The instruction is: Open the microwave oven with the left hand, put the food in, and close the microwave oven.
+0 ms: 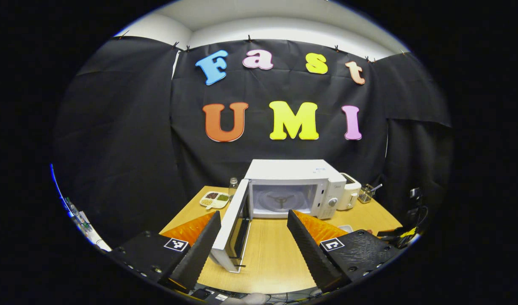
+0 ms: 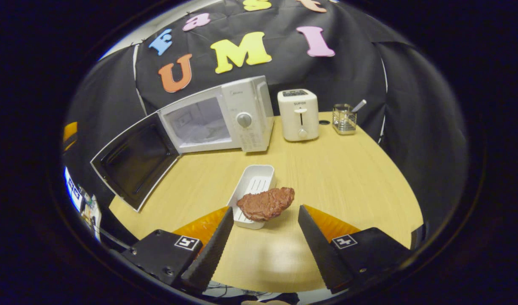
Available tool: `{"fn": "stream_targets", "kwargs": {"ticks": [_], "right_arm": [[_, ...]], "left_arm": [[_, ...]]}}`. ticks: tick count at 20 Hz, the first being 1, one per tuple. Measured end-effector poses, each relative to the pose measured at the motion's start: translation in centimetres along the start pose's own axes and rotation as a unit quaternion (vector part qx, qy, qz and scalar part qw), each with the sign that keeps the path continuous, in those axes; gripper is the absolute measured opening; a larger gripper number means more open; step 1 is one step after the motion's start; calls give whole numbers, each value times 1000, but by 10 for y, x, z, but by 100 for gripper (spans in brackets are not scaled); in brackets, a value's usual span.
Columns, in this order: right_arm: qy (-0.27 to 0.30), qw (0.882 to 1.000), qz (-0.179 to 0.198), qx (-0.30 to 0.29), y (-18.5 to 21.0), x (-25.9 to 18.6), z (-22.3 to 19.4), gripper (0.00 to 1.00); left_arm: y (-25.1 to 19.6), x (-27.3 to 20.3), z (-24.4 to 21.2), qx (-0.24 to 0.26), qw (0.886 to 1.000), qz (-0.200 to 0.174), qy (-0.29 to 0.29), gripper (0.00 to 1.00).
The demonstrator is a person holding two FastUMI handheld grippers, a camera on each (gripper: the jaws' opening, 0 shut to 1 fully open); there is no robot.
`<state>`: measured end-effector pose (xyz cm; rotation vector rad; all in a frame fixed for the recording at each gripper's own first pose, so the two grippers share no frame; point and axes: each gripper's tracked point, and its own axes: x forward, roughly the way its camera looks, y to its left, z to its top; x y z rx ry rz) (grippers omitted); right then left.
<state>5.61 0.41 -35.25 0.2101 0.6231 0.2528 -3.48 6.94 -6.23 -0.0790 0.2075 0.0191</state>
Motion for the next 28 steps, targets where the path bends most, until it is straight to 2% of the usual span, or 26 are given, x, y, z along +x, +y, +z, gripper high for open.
{"fn": "stream_targets", "kwargs": {"ticks": [1,2,3,5,6,8,9,10,11,12,13,14,17,20,24,28], "right_arm": [[8,1000,15,20,-2,8,1,86],[16,999,32,36,-4,16,4,84],[25,997,47,50,-5,25,5,94],[47,992,82,85,-8,37,8,84],[54,988,104,103,-8,42,13,70],[78,978,137,137,-12,52,16,51],[90,972,153,156,-13,56,19,34],[102,965,173,168,-12,58,19,26],[114,959,191,174,-11,57,21,33],[121,955,207,175,-9,57,25,30],[129,953,220,167,-9,54,26,15],[134,952,231,152,-9,52,28,22],[138,955,242,103,-7,47,39,16],[127,959,245,64,-1,37,57,16],[91,962,249,57,20,17,95,16],[33,965,248,77,67,7,139,16]], "left_arm": [[-11,3,8,-6,1000,-4,-3,97],[-19,6,14,-10,1000,-5,-2,97],[-24,9,17,-13,1000,-2,0,97],[-33,15,23,-20,1000,9,5,97],[-35,18,27,-23,1000,18,5,97],[-39,22,31,-30,999,37,10,97],[-41,22,33,-33,998,46,12,97],[-42,21,35,-34,998,58,12,97],[-42,21,37,-33,997,70,12,97],[-43,21,36,-32,996,82,12,96],[-46,19,38,-30,995,90,11,97],[-49,17,38,-29,995,99,11,97],[-56,13,36,-28,993,112,11,97],[-57,9,32,-28,993,117,5,97],[-46,5,28,-36,993,112,-3,97],[-23,4,21,-26,995,101,2,97]]}}
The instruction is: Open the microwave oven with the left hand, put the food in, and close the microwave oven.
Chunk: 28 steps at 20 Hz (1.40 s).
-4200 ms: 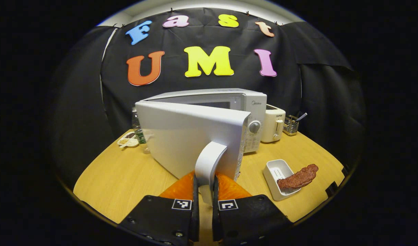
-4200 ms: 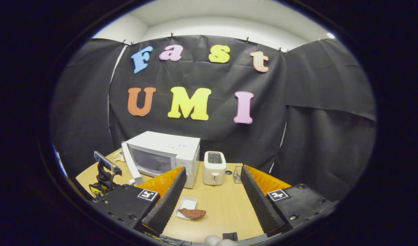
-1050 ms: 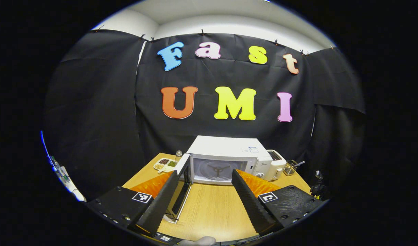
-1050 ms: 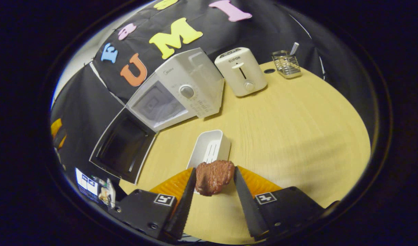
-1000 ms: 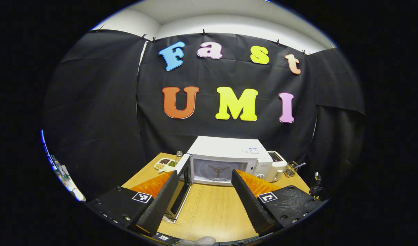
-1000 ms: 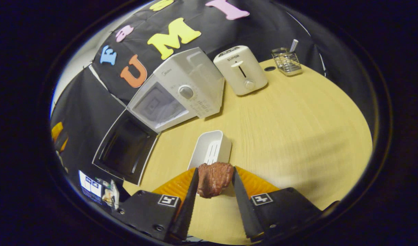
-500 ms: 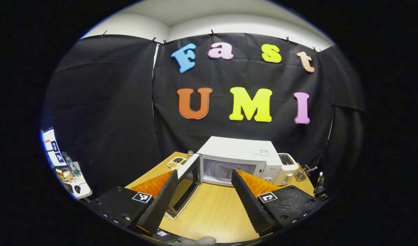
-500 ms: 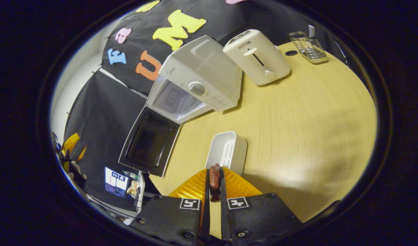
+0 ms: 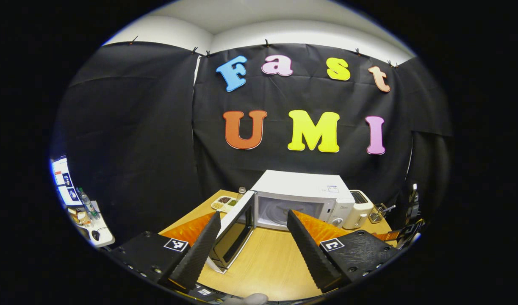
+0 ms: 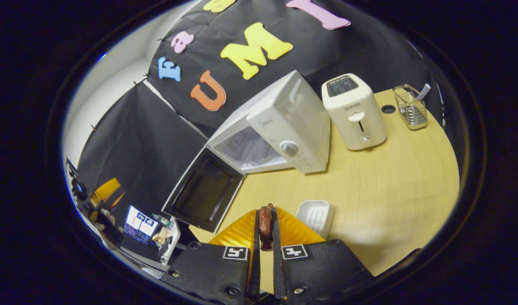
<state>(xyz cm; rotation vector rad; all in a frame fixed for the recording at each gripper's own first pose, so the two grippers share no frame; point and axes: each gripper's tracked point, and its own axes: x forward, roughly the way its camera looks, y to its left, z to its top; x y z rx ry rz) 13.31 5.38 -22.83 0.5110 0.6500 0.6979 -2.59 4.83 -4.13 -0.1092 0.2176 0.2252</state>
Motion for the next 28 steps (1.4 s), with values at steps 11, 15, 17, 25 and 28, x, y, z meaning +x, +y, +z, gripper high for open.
{"fn": "stream_targets", "kwargs": {"ticks": [11,15,17,25,28], "right_arm": [[-189,974,-40,117,105,161,21,16],[-221,964,-64,131,110,225,11,16],[-234,957,-70,154,107,255,12,15],[-303,916,-141,224,65,336,42,16],[-329,905,-162,216,43,346,62,15]], "left_arm": [[43,33,-15,12,995,-95,27,96],[60,36,-24,36,993,-102,38,96],[68,40,-26,50,994,-95,34,96],[72,42,-37,90,990,-103,39,97],[74,43,-41,83,990,-105,46,97]]}}
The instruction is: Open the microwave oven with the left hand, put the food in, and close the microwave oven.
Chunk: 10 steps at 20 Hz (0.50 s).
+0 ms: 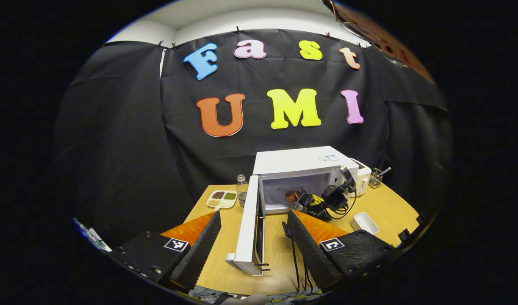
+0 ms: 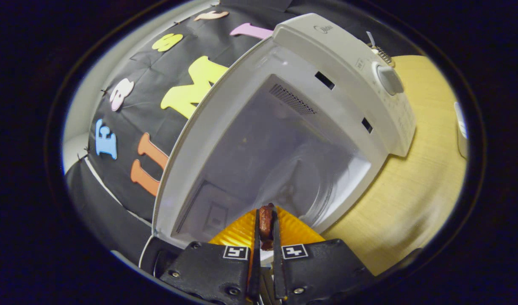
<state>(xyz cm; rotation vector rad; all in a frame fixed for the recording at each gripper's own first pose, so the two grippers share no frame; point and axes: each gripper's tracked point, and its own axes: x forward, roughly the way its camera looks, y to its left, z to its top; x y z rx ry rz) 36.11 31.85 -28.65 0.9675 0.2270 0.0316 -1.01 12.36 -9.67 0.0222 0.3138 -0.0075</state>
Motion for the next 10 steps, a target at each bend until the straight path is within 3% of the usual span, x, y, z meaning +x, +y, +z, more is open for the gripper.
{"fn": "stream_targets", "kwargs": {"ticks": [1,2,3,5,8,9,10], "right_arm": [[-1,1000,-3,5,-3,8,3,16],[-10,1000,-7,9,-9,16,8,6],[-19,1000,-7,10,-13,22,14,16],[-22,1000,-1,-4,-13,31,15,16],[-7,997,-24,-69,-27,39,0,21],[-15,996,-26,-89,-26,39,1,10],[-19,993,-34,-109,-28,38,3,25]], "left_arm": [[2,1,-1,-3,1000,-1,2,97],[4,4,-2,-3,1000,2,4,97],[6,6,-1,-2,1000,4,4,97],[7,9,1,1,1000,4,0,97],[4,15,-2,4,1000,-3,4,97],[7,15,0,5,1000,2,2,97],[11,15,2,8,1000,8,-3,97]]}}
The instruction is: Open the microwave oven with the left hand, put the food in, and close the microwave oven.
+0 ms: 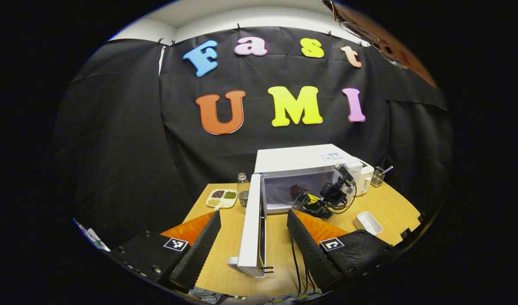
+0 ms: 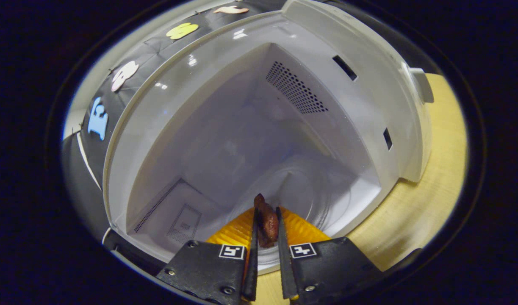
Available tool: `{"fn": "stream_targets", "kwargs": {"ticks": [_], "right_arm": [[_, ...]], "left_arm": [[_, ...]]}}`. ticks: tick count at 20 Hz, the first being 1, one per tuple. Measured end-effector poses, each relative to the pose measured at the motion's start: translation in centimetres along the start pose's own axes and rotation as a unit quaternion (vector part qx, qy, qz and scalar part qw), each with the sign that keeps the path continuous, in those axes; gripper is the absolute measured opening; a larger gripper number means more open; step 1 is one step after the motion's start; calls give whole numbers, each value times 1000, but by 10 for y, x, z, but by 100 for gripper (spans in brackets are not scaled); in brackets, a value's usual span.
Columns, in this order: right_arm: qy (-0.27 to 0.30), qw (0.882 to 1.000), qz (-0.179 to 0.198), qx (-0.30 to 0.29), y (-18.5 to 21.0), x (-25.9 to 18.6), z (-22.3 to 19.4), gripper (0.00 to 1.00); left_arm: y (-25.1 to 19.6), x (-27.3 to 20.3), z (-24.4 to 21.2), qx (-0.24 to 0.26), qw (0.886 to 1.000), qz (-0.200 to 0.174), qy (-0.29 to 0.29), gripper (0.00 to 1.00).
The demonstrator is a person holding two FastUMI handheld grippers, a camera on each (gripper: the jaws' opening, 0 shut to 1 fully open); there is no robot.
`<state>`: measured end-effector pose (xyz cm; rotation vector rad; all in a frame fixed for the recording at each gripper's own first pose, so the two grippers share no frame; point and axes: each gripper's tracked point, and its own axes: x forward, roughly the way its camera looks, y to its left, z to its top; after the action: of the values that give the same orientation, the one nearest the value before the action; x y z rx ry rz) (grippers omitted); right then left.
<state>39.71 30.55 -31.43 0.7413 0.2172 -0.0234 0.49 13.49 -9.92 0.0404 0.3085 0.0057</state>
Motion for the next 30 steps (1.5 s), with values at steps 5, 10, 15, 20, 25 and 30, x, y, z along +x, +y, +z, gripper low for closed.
{"fn": "stream_targets", "kwargs": {"ticks": [5,10,15,20,25,30], "right_arm": [[-12,997,1,-80,3,-4,9,54],[-36,989,23,-140,22,-25,27,89],[-15,984,35,-176,27,-66,37,94],[21,972,46,-229,20,-146,67,95],[13,942,70,-328,8,-227,133,100],[10,939,57,-340,-20,-290,195,90]], "left_arm": [[2,1,-3,4,1000,4,3,97],[0,-1,-3,-7,1000,2,1,97],[-3,-6,12,-19,1000,0,-20,97],[-5,-17,37,-41,998,-14,-53,97],[2,-23,58,-60,994,-14,-86,97],[12,-24,58,-69,993,5,-94,97]]}}
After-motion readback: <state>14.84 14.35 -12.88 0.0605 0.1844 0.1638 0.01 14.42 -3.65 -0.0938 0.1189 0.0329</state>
